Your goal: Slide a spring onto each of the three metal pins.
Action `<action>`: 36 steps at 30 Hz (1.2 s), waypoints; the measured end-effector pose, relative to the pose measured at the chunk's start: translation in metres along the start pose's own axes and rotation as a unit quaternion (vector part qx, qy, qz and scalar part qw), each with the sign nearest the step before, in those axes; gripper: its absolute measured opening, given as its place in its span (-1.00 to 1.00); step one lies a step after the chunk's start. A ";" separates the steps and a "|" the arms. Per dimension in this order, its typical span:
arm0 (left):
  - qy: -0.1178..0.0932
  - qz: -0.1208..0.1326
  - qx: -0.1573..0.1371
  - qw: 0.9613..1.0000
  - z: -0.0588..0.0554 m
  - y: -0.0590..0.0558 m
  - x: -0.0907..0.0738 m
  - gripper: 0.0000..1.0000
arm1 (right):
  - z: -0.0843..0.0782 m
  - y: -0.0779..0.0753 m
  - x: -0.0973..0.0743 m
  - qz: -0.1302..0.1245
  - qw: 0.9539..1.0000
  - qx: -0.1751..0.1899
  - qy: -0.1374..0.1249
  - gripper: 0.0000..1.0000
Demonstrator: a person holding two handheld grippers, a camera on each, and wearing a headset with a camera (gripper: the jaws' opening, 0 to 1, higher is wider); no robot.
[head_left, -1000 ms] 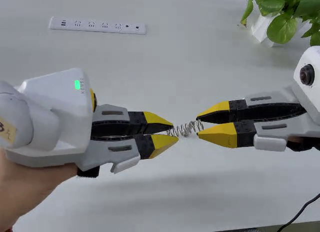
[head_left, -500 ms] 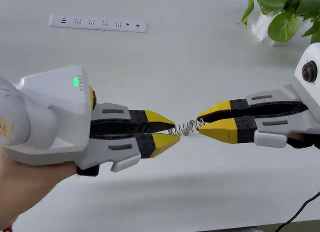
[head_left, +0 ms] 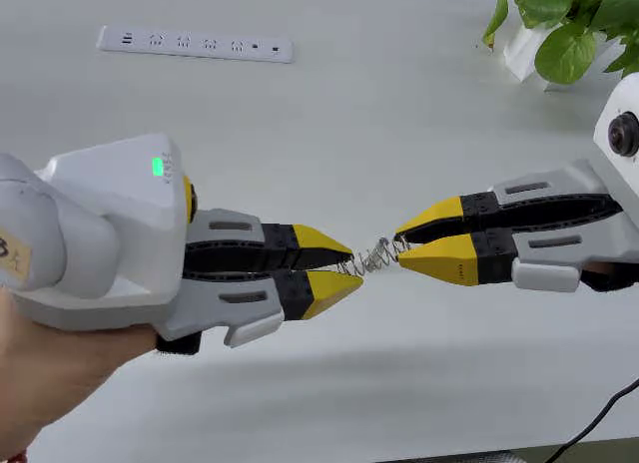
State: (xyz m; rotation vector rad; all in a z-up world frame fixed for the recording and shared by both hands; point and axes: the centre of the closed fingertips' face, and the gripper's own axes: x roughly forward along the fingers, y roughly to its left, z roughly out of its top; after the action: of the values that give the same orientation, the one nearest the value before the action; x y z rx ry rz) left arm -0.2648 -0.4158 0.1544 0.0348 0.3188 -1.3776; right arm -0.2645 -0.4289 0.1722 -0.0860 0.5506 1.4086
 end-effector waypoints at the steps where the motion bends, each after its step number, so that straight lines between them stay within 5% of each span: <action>1: 0.001 -0.001 0.000 1.000 -0.001 0.000 0.000 -0.86 | 0.001 0.001 0.000 0.000 1.000 -0.004 0.003 -0.87; 36: 0.011 -0.010 0.009 1.000 -0.007 -0.004 0.007 -0.86 | 0.012 0.011 0.013 0.008 0.993 -0.082 0.080 -0.87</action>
State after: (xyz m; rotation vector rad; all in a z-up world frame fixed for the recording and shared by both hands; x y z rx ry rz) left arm -0.2694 -0.4216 0.1468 0.0621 0.3267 -1.4011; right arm -0.2710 -0.4104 0.1800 -0.3294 0.5660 1.4683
